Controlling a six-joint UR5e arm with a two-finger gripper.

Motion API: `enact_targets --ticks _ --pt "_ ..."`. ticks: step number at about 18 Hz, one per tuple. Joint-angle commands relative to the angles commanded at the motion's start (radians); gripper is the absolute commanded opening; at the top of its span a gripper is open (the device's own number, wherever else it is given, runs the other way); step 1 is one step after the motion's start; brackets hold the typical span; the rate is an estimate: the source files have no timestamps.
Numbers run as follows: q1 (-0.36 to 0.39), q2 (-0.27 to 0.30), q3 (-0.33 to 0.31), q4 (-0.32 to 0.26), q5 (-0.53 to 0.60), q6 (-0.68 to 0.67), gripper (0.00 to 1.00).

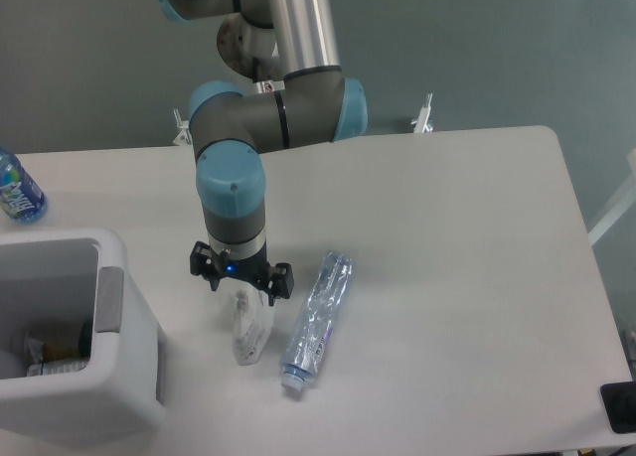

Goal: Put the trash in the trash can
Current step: 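Close the gripper on the crumpled white paper and lift it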

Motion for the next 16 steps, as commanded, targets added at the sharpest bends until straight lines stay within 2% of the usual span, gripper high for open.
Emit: enact_targets --ticks 6,9,10,14,15,16 --pt "-0.009 -0.015 0.005 0.002 0.0 -0.02 1.0" --pt "-0.011 -0.028 0.003 0.044 0.005 -0.02 0.99" --pt "-0.011 -0.031 0.003 0.048 0.005 -0.021 0.9" --pt "-0.011 -0.031 0.003 0.048 0.008 -0.043 0.32" --pt "-0.011 -0.029 0.002 0.048 0.008 -0.043 0.19" --pt "-0.011 -0.028 0.002 0.048 0.006 -0.043 0.1"
